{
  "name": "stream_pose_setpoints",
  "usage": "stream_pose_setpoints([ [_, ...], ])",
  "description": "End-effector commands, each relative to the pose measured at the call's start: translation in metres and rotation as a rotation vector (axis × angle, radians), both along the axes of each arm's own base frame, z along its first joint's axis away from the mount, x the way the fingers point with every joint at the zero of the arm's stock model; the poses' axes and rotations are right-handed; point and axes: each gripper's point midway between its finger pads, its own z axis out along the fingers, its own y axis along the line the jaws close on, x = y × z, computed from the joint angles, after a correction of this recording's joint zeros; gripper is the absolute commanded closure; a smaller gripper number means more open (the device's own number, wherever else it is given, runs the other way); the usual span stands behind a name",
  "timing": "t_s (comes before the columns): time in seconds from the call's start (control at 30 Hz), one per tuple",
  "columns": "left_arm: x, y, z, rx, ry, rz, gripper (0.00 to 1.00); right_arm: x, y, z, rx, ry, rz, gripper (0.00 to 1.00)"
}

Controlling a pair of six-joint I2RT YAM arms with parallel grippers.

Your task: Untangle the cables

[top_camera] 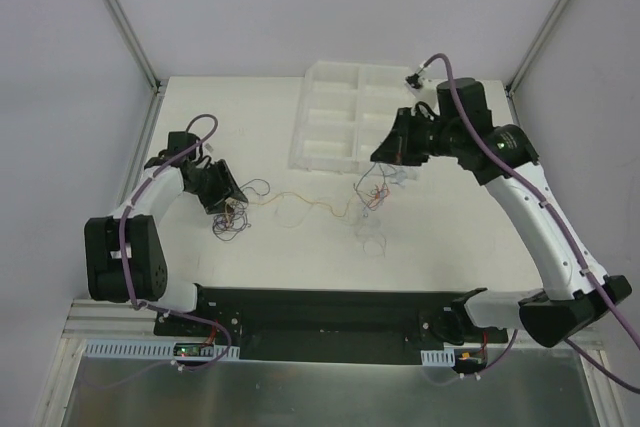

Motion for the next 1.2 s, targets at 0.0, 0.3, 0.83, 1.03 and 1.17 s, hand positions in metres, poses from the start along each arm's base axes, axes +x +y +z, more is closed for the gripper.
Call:
stream_pose_setpoints([
  [0.0,-0.005,-0.038,0.063,-0.098,-0.212,-0.174,0.46,-0.007,0.040,0.059,0.149,-0.173,0.114,1.00],
  [0.3,-0.020,-0.125,0.167,-0.140,-0.619,-0.462,0.11,-0.040,0.080,0.135,0.464,-0.159,0.315,1.00],
  [0.83,-0.029,-0.243,0.211,-0.387,-0.975,-0.769,0.09,-0.074,0.092,0.229,0.750,-0.188,0.375,1.00],
  [1.03,0.012,-0.255,0.180,-0.309,-0.874,-0.633,0.22,-0.085,0.097,0.250,0.811,-0.183,0.396,1.00],
  [1.17,0.053,-0.221,0.109,-0.112,-0.679,-0.452,0.64,-0.102,0.101,0.270,0.856,-0.181,0.437,1.00],
])
